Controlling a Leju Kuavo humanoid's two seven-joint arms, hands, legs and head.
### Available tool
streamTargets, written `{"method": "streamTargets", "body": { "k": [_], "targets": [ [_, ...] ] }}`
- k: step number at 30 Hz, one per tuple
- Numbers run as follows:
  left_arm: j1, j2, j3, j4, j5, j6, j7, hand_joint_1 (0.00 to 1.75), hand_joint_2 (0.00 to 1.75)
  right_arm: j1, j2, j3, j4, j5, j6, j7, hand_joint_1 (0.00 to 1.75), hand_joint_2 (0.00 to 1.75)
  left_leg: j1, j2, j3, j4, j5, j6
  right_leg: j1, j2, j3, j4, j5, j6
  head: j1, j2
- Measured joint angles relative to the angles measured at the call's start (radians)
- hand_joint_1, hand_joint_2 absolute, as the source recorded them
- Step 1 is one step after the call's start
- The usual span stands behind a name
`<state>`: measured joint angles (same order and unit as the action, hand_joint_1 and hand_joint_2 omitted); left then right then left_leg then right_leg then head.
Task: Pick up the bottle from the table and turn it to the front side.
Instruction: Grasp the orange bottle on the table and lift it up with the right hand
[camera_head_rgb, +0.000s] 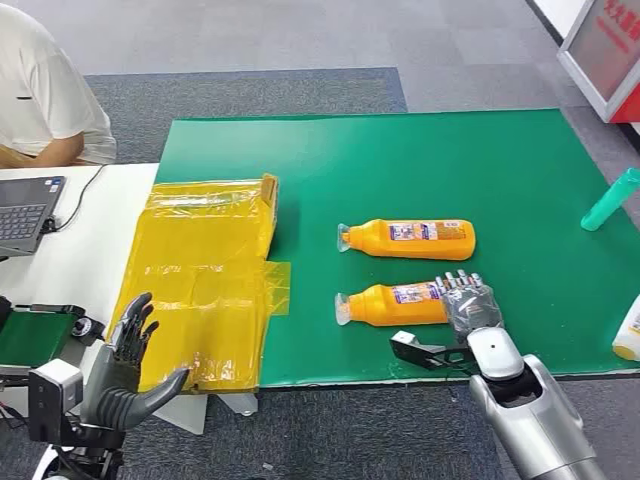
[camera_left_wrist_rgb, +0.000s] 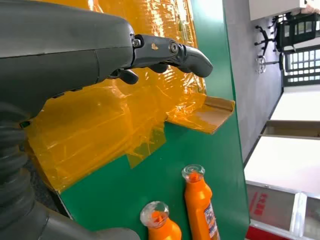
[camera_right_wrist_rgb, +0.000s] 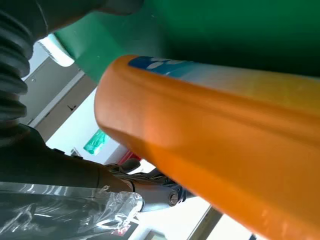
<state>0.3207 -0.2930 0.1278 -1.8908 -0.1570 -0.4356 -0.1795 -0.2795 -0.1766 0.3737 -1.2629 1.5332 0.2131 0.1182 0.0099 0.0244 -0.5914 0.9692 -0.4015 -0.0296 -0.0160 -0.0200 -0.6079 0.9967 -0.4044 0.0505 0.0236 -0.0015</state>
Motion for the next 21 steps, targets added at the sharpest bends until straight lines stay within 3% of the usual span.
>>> {"method": "streamTargets", "body": {
  "k": [21],
  "targets": [
    [0.010, 0.003, 0.000, 0.011, 0.007, -0.013, 0.005, 0.00, 1.75, -0.107, 0.014, 0.003, 0.166, 0.000, -0.025, -0.003, 0.00, 1.75, 0.000, 0.000, 0.000, 0.000, 0.000, 0.000, 0.000, 0.000, 0.000, 0.000, 0.001, 0.000, 0.000, 0.000]
  ]
}}
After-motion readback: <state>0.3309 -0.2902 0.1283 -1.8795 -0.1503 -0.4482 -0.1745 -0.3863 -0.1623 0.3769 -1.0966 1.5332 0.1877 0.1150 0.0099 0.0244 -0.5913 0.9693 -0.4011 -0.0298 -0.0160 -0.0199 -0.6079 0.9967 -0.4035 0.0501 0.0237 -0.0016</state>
